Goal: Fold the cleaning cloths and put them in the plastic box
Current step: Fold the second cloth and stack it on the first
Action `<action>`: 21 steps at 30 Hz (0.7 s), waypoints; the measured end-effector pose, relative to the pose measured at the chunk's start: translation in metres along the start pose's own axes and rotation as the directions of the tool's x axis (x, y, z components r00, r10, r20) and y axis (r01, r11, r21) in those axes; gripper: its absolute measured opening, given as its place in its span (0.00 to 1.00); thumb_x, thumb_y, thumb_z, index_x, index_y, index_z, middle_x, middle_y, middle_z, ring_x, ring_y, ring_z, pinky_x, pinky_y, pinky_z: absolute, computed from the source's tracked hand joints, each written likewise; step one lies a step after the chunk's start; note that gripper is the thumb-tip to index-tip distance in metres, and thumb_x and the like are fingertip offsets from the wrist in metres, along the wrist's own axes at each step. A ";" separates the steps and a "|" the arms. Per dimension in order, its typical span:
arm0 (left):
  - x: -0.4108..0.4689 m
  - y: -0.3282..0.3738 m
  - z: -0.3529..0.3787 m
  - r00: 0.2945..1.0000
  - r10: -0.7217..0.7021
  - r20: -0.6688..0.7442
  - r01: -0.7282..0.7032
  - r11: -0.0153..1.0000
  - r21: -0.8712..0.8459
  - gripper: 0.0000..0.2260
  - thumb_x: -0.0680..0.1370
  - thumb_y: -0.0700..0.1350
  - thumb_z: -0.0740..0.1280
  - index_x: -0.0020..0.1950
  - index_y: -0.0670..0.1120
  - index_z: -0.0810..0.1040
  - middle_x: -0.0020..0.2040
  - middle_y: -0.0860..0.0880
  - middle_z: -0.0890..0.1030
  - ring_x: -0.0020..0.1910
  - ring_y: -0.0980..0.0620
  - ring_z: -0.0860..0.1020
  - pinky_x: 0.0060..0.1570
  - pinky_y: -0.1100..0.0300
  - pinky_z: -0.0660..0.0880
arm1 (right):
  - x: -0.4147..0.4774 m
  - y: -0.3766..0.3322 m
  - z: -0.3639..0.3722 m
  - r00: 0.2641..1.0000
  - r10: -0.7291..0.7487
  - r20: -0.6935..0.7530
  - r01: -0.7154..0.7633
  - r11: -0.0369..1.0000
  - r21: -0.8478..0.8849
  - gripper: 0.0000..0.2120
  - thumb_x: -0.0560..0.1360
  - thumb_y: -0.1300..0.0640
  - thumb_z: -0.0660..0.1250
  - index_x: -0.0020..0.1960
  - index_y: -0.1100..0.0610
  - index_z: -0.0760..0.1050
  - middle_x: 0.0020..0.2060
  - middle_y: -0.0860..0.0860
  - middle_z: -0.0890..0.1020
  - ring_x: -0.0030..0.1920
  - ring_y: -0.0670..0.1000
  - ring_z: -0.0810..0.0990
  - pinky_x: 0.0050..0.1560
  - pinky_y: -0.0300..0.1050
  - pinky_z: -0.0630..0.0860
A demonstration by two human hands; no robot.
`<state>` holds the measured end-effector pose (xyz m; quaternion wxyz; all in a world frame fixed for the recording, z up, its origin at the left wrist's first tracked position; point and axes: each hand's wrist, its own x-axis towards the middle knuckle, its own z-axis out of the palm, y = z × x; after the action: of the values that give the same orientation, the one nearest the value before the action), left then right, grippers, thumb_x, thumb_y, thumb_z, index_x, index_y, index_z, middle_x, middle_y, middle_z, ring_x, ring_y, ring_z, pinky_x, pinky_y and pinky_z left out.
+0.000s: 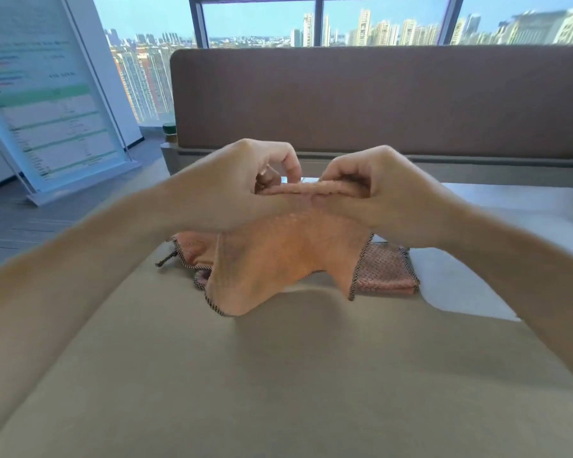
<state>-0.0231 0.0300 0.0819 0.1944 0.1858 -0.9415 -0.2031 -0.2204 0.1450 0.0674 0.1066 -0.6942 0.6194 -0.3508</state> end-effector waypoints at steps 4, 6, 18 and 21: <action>-0.030 -0.012 -0.021 0.984 -0.109 0.140 0.120 0.990 -0.076 0.12 0.73 0.61 0.71 0.46 0.54 0.83 0.31 0.53 0.82 0.28 0.52 0.72 0.31 0.67 0.69 | -0.024 -0.007 -0.049 0.994 -0.012 0.109 0.006 0.999 0.054 0.09 0.73 0.49 0.74 0.44 0.55 0.84 0.38 0.56 0.85 0.37 0.50 0.81 0.42 0.45 0.79; -0.044 -0.015 -0.027 0.966 -0.158 0.207 0.190 0.971 -0.146 0.13 0.72 0.61 0.73 0.44 0.53 0.85 0.36 0.49 0.85 0.31 0.49 0.78 0.33 0.63 0.74 | -0.036 -0.006 -0.066 0.991 0.006 0.131 -0.021 0.993 0.115 0.12 0.69 0.51 0.74 0.45 0.60 0.83 0.40 0.61 0.84 0.38 0.50 0.81 0.44 0.44 0.79; -0.068 0.016 -0.051 0.980 -0.160 0.122 0.201 0.821 -0.535 0.21 0.67 0.58 0.79 0.54 0.48 0.86 0.39 0.46 0.84 0.34 0.53 0.77 0.31 0.66 0.78 | -0.085 0.004 -0.087 0.957 0.258 -0.132 -0.229 0.952 0.201 0.10 0.74 0.55 0.73 0.48 0.62 0.81 0.43 0.58 0.86 0.41 0.52 0.84 0.46 0.50 0.85; -0.048 0.055 -0.054 0.991 -0.090 0.102 0.135 0.766 -0.629 0.09 0.77 0.47 0.69 0.56 0.50 0.85 0.37 0.47 0.83 0.33 0.53 0.79 0.31 0.66 0.78 | -0.080 -0.002 -0.059 0.888 0.258 -0.381 -0.323 0.939 -0.117 0.10 0.75 0.51 0.74 0.54 0.53 0.80 0.49 0.52 0.84 0.48 0.51 0.84 0.48 0.46 0.79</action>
<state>0.0268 0.0805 0.1382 0.2019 0.1587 -0.8109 -0.5258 -0.2541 0.2373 0.0829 -0.0192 -0.5239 0.7543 -0.3953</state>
